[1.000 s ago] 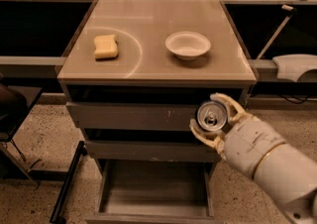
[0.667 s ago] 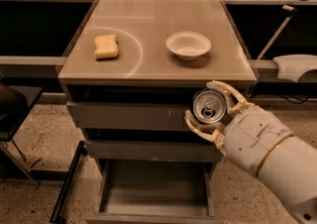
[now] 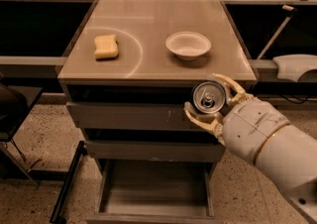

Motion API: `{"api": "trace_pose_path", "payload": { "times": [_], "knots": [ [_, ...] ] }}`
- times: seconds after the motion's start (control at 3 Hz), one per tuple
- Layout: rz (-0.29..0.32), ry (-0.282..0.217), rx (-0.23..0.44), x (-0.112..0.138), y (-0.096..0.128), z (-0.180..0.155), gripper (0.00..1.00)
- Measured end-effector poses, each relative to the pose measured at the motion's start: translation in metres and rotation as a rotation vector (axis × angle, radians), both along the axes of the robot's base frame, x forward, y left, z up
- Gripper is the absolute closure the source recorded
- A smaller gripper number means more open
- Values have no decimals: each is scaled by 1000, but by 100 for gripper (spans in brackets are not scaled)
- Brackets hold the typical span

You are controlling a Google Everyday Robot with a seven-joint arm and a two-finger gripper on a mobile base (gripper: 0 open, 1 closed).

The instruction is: Pick pepsi can from bottom drawer and place on counter

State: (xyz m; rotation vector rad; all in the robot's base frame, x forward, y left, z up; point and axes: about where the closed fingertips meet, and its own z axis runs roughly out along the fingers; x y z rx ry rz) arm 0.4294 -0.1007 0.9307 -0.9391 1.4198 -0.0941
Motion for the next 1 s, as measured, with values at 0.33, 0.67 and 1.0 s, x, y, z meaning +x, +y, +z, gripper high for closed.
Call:
{"api": "trace_pose_path", "payload": {
  "times": [0.33,0.67,1.0],
  "knots": [
    [10,31,15,26,-2,29,100],
    [-63,-19,-18,65,-42,93,100],
    [-170,-79,38,112,-119,139,100]
  ]
}}
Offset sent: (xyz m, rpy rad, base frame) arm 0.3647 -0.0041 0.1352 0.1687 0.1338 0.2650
